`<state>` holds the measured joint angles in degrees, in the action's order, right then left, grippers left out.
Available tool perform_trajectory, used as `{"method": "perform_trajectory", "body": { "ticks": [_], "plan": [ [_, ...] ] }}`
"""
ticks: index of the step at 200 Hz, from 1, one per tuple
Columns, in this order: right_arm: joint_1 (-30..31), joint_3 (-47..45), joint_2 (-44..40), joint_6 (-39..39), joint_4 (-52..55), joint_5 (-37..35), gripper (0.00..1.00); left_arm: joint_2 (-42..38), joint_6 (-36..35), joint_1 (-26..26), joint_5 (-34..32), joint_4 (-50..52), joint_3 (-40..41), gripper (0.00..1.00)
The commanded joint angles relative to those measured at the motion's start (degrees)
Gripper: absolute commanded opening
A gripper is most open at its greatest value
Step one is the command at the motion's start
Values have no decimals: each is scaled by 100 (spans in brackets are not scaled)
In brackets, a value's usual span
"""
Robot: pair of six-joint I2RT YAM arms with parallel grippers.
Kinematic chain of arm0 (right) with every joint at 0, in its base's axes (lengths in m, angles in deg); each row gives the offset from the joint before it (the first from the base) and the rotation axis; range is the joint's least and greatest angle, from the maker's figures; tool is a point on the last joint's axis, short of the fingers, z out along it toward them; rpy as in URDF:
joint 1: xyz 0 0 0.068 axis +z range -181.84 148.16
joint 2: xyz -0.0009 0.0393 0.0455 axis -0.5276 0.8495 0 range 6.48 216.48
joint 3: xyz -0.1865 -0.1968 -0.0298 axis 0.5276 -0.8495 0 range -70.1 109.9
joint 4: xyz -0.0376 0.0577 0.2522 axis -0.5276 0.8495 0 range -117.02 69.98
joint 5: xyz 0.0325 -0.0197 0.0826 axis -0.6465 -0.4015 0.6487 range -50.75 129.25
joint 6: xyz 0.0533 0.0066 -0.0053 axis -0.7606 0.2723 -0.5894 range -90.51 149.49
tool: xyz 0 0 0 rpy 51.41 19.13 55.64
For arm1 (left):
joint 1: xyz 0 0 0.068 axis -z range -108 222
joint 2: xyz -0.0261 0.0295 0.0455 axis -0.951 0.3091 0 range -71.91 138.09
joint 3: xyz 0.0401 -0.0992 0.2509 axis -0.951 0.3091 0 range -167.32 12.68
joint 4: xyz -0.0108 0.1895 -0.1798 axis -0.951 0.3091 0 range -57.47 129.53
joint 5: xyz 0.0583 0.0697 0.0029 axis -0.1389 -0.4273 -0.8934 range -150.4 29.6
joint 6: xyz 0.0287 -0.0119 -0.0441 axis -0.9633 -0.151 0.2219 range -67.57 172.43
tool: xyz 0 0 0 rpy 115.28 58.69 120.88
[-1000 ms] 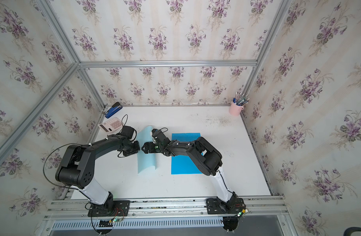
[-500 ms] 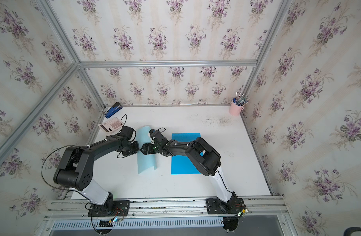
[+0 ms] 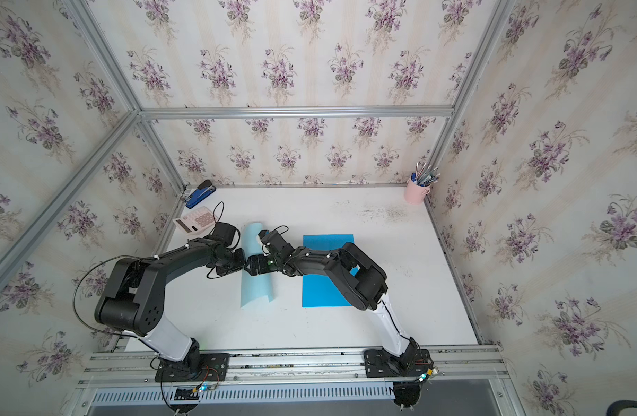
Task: Fold the rectangular paper in half along the long edge
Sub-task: Pick up the paper from the center of the board.
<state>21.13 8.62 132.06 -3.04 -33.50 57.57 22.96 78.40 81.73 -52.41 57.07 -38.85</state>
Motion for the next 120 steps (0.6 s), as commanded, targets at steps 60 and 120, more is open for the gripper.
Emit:
{"method": "perform_trajectory", "body": {
  "ticks": [60,120],
  "plan": [
    [29,-355,24,-287,1659,407,76,-21,-41,2,-8,-29,1,0],
    [-26,-638,-60,-584,938,693,67,-56,-47,2,-4,-45,19,0]
  ]
}}
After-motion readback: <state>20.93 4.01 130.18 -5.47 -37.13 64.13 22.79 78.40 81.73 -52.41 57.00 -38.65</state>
